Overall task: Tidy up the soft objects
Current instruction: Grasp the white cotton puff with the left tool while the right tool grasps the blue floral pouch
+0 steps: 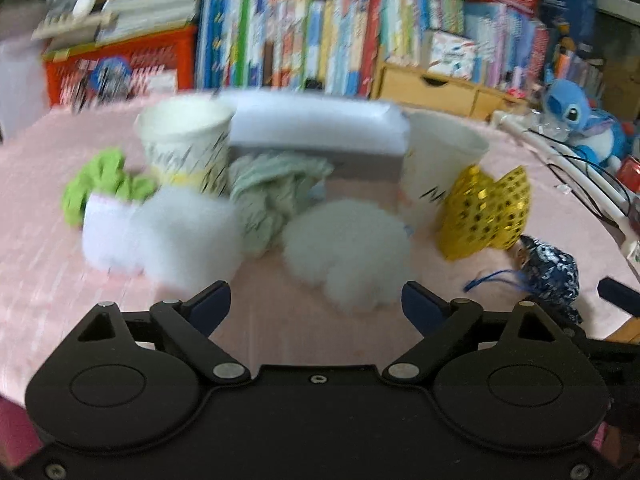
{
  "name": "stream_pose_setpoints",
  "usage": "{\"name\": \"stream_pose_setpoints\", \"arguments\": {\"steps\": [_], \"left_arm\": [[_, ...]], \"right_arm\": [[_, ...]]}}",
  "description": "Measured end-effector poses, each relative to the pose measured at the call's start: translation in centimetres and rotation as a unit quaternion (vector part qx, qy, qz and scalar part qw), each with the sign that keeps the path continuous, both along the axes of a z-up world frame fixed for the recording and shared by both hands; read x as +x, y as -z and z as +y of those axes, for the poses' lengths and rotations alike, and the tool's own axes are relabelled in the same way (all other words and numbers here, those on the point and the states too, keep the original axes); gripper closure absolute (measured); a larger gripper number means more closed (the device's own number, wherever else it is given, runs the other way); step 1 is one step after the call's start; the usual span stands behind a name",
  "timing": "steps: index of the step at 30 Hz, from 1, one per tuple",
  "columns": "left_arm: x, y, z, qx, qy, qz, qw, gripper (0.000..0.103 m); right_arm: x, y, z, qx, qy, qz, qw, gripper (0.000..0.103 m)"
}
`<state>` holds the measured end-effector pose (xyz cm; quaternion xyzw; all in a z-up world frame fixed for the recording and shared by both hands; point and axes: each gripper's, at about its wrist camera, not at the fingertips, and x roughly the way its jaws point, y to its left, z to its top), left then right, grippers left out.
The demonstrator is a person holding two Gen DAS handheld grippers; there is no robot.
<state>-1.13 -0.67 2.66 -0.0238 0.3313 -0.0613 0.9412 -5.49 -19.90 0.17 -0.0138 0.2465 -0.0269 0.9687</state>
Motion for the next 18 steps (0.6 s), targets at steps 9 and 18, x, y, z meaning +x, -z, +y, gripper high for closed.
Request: {"name": "stream_pose_setpoints", "arguments": {"steps": [9,18], "left_arm": [[1.6,0.5,-3.4,0.021,0.01,-0.015,0.9996,0.011],[3.0,2.0,-4.6,0.02,-0.008,-0.015,0.9996,0.011]], "right_arm": [[1.3,0.4,-2.1,0.01,0.03,0.005,0.999,0.008],[1.9,1.6,-3.0,0.026,0.041,0.014,0.999,0.016]]}}
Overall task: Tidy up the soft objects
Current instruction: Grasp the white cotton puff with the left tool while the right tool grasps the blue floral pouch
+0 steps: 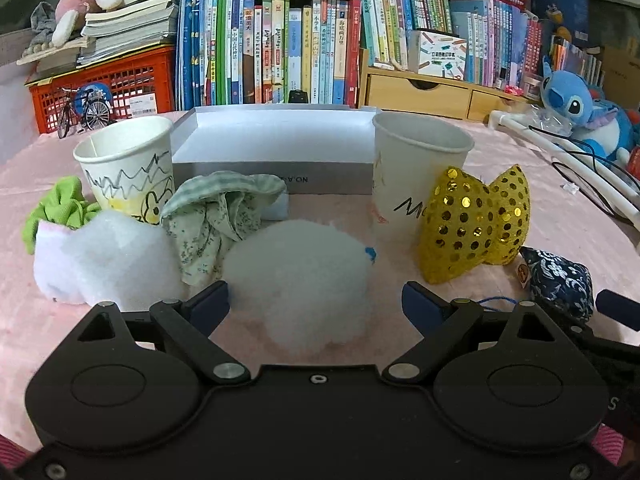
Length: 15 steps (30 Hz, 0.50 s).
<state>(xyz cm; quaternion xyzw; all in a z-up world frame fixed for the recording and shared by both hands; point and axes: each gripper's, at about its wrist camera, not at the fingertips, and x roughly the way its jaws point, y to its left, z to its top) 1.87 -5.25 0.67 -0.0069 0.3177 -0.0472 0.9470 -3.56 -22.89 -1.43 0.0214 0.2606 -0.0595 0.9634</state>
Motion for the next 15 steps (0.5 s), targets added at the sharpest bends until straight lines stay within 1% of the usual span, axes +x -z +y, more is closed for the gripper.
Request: {"name": "stream_pose_setpoints", "arguments": {"steps": [2,6,8,11,13,15], "left_arm": [[0.0,0.2,0.0,-0.005,-0.004,-0.009,0.9999,0.01],[0.2,0.7,0.1,-0.011,-0.008,-0.009,0.9999,0.009],[0.3,0.8,0.2,-0.013,-0.009,-0.008,0.9998,0.009],[0.2,0.8,0.3,-0.017,-0.009,-0.017,0.9997,0.009],[0.5,0.9,0.1,-0.012,-0.007,-0.018,0.9997,0.008],[0.9,1.2,-0.2,-0.003,-0.009,-0.013,0.9999,0.008]], "right_arm": [[0.2,0.2,0.0,0.003,0.001,0.0,1.0,0.018],[0.4,0.3,0.1,0.004,0.007,-0.006,1.0,0.027],[0.5,0.2,0.0,0.009,0.011,-0.008,1.0,0.028],[0.1,0.0,-0.4,0.024,0.03,-0.022,0.999,0.03],[0.1,-0.2,-0.5,0.018,0.038,-0.028,0.999,0.029],[0.6,-0.1,-0.5,0.016,0.036,-0.021,0.999,0.029]]}}
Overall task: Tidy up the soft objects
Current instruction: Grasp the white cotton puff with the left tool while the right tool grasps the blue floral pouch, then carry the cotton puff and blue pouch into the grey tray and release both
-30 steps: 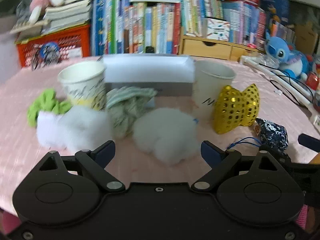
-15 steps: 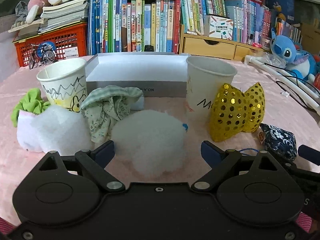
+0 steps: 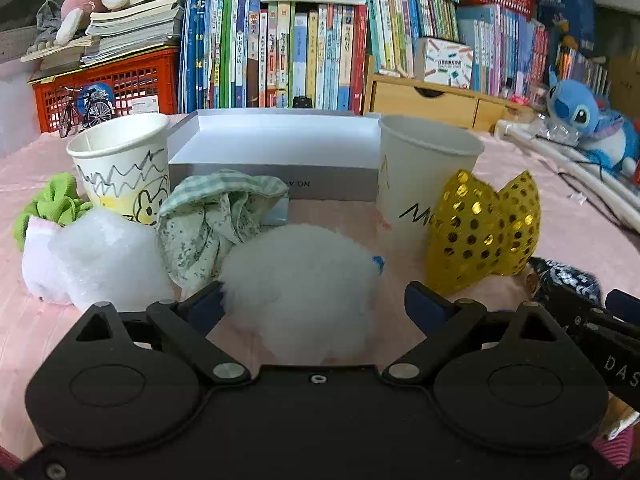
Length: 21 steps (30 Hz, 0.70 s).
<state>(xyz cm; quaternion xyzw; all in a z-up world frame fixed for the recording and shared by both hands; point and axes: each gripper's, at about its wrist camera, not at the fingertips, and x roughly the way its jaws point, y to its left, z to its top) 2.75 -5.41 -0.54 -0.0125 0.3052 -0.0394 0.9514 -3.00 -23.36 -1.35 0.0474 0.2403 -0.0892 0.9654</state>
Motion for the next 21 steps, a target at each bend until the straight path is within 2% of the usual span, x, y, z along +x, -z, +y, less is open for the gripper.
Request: {"name": "stream_pose_setpoints", "arguments": {"steps": [5,9,13,21], "left_arm": [[0.1,0.4,-0.3,0.008,0.002,-0.001,1.0,0.012],[-0.3,0.2,-0.1,0.01,-0.002,-0.011,0.9999,0.027],[-0.6,0.0,0.2,0.007,0.0,-0.012,0.9999,0.03],[-2.0,-1.0,-0.1,0.003,0.034,-0.017,0.9993,0.031]], "right_arm": [[0.7,0.6,0.0,0.009,0.011,0.009,1.0,0.028],[0.6,0.7,-0.3,0.02,0.016,0.009,1.0,0.028],[1.0,1.0,-0.2,0.023,0.007,0.021,0.999,0.036],[0.5,0.5,0.0,0.028,0.002,0.014,1.0,0.05]]}}
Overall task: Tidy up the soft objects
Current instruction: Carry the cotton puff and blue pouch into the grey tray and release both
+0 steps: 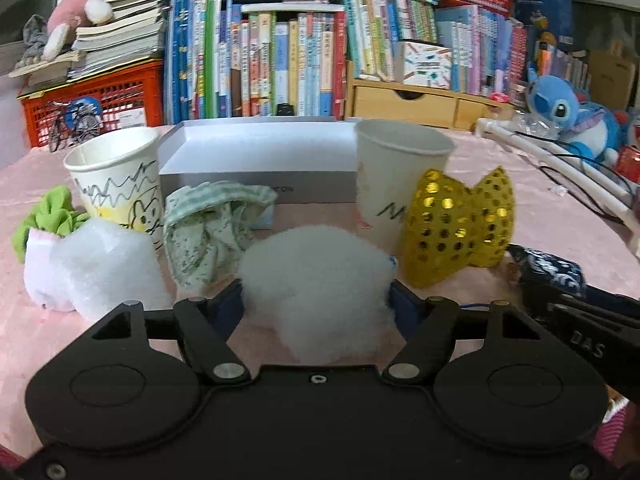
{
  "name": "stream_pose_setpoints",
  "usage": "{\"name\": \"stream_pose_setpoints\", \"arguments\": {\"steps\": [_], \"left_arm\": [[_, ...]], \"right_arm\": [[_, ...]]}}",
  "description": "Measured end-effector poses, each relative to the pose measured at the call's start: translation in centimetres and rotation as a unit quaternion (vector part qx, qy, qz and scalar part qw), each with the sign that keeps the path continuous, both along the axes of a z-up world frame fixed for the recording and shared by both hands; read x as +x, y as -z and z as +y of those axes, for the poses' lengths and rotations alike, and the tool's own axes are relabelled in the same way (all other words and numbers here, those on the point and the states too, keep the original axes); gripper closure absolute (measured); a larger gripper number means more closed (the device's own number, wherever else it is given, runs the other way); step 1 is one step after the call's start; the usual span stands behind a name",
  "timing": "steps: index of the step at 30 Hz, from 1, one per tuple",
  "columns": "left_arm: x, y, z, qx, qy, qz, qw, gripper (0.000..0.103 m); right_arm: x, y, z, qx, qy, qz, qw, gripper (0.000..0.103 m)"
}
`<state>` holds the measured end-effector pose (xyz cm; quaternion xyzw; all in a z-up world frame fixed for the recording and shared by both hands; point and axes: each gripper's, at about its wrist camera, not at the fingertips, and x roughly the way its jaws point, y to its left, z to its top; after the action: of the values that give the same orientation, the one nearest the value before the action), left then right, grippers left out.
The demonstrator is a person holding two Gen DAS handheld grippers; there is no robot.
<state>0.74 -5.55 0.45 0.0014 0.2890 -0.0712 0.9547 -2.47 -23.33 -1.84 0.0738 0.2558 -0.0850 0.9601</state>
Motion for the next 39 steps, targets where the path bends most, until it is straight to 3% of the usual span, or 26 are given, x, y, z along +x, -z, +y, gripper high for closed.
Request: {"name": "stream_pose_setpoints", "arguments": {"steps": [9,16,22,32,39], "left_arm": [[-1.2,-2.4,0.0,-0.011,0.03,-0.01,0.9994,0.032],[-1.2,-6.2,1.7,-0.029,0.056,-0.025,0.9977,0.033],[0.4,-9.9,3.9,-0.045,0.064,-0.035,0.9963,0.033],[7.1,-15.4,6.0,-0.063,0.063,-0.02,0.9958,0.033],[15.6,-16.2,6.7,-0.081,0.042,0.056,0.9942,0.033]], "right_arm": [[-1.0,-1.9,-0.1,-0.005,-0.001,-0.029,1.0,0.055],[-1.4,-4.9,-1.0,-0.004,-0.009,-0.069,0.998,0.055],[0.0,-8.2,-2.1,0.03,-0.044,-0.092,0.994,0.055],[6.2,-12.9,-2.1,0.087,-0.123,-0.073,0.986,0.055],[13.2,-14.6,-0.8,0.093,-0.17,-0.016,0.981,0.055]]}}
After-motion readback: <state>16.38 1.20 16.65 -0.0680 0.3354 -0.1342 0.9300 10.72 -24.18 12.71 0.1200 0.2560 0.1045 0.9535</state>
